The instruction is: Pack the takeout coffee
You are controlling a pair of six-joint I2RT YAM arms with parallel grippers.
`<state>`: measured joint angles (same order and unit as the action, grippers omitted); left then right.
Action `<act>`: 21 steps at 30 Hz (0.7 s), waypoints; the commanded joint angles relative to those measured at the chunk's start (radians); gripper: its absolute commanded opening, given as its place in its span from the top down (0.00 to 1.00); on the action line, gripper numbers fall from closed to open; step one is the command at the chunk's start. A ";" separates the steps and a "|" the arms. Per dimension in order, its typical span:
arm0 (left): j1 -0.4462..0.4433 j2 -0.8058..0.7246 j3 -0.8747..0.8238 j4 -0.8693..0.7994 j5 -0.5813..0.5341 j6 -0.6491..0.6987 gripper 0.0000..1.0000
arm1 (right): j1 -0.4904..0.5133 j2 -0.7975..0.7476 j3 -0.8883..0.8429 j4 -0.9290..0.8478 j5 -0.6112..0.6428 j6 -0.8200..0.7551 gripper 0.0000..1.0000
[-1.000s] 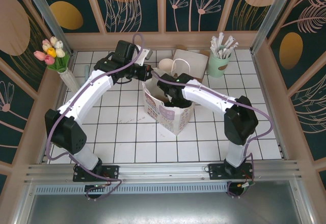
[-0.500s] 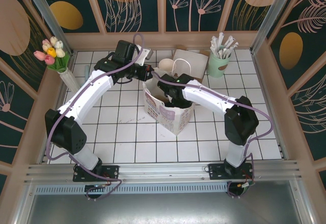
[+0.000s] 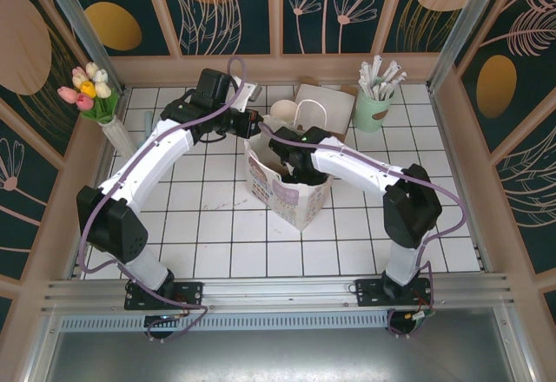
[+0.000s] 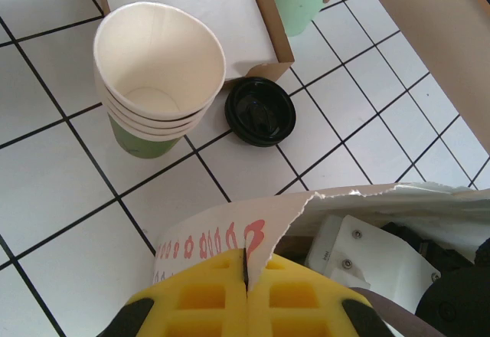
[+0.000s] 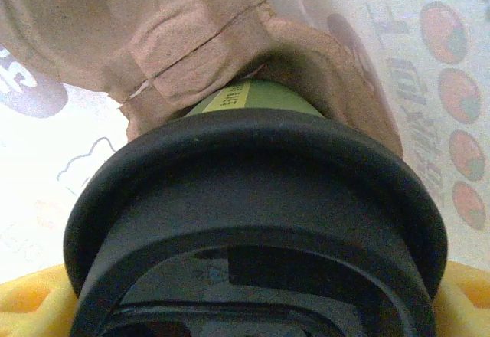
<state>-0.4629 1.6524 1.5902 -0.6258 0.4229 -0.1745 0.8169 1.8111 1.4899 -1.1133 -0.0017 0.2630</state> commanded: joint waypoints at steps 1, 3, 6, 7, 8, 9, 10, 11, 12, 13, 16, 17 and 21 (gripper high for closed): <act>0.006 0.013 -0.010 0.044 0.021 -0.010 1.00 | 0.005 0.041 -0.046 0.014 -0.065 -0.030 0.46; 0.006 0.018 -0.006 0.048 0.030 -0.014 1.00 | 0.005 0.041 -0.044 0.017 -0.082 -0.032 0.46; 0.005 0.021 -0.005 0.054 0.047 -0.014 1.00 | 0.005 0.046 -0.044 0.017 -0.081 -0.030 0.46; 0.006 0.021 -0.005 0.054 0.049 -0.012 1.00 | 0.005 0.049 -0.047 0.016 -0.077 -0.027 0.46; 0.006 0.020 -0.006 0.054 0.052 -0.012 1.00 | 0.005 0.052 -0.053 0.018 -0.075 -0.024 0.46; 0.006 0.018 -0.007 0.054 0.052 -0.010 1.00 | 0.004 0.053 -0.060 0.019 -0.076 -0.021 0.46; 0.006 0.017 -0.007 0.056 0.053 -0.010 1.00 | 0.002 0.054 -0.069 0.023 -0.078 -0.020 0.46; 0.006 0.014 -0.010 0.056 0.054 -0.010 1.00 | 0.001 0.059 -0.079 0.026 -0.077 -0.018 0.46; 0.006 0.012 -0.013 0.058 0.055 -0.010 1.00 | -0.001 0.061 -0.088 0.027 -0.074 -0.015 0.46; 0.006 0.009 -0.016 0.062 0.054 -0.008 1.00 | -0.005 0.066 -0.098 0.028 -0.068 -0.013 0.46; 0.006 0.003 -0.026 0.063 0.051 -0.008 1.00 | -0.016 0.073 -0.127 0.038 -0.054 -0.004 0.46; 0.006 0.001 -0.030 0.064 0.051 -0.007 1.00 | -0.020 0.076 -0.136 0.040 -0.049 -0.001 0.46; 0.006 -0.007 -0.038 0.065 0.047 -0.006 1.00 | -0.021 0.085 -0.161 0.052 -0.048 0.004 0.46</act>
<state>-0.4629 1.6585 1.5696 -0.5762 0.4637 -0.1814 0.8001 1.7901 1.4319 -1.0512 -0.0189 0.2600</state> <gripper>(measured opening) 0.055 0.799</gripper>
